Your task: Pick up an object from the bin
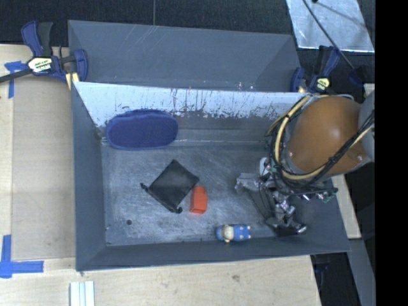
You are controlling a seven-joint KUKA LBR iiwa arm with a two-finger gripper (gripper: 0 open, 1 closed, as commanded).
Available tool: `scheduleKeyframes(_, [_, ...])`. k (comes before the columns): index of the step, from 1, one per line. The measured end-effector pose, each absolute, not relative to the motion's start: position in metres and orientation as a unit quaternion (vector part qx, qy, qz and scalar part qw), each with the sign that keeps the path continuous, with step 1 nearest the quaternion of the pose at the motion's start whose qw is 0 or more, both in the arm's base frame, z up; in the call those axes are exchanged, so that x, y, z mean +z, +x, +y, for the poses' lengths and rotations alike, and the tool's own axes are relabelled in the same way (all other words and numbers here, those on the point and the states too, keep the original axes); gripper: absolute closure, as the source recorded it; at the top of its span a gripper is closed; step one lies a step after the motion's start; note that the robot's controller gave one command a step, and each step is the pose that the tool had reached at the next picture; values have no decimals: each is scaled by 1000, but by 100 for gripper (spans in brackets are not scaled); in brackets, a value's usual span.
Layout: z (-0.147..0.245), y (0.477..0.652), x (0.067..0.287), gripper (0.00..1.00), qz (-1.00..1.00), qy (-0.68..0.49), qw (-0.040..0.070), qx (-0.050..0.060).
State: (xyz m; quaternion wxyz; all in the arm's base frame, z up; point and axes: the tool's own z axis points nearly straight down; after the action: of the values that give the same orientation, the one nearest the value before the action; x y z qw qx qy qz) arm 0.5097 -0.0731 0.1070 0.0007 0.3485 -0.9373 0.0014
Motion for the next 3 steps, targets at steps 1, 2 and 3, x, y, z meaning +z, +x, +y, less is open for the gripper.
scheduleKeyframes(1, [-118,562,89,0,-964,266,2,-7])
scheduleKeyframes(2, [-142,584,72,0,-939,343,7,-14])
scheduleKeyframes(3, [-145,581,72,100,-938,345,14,-14])
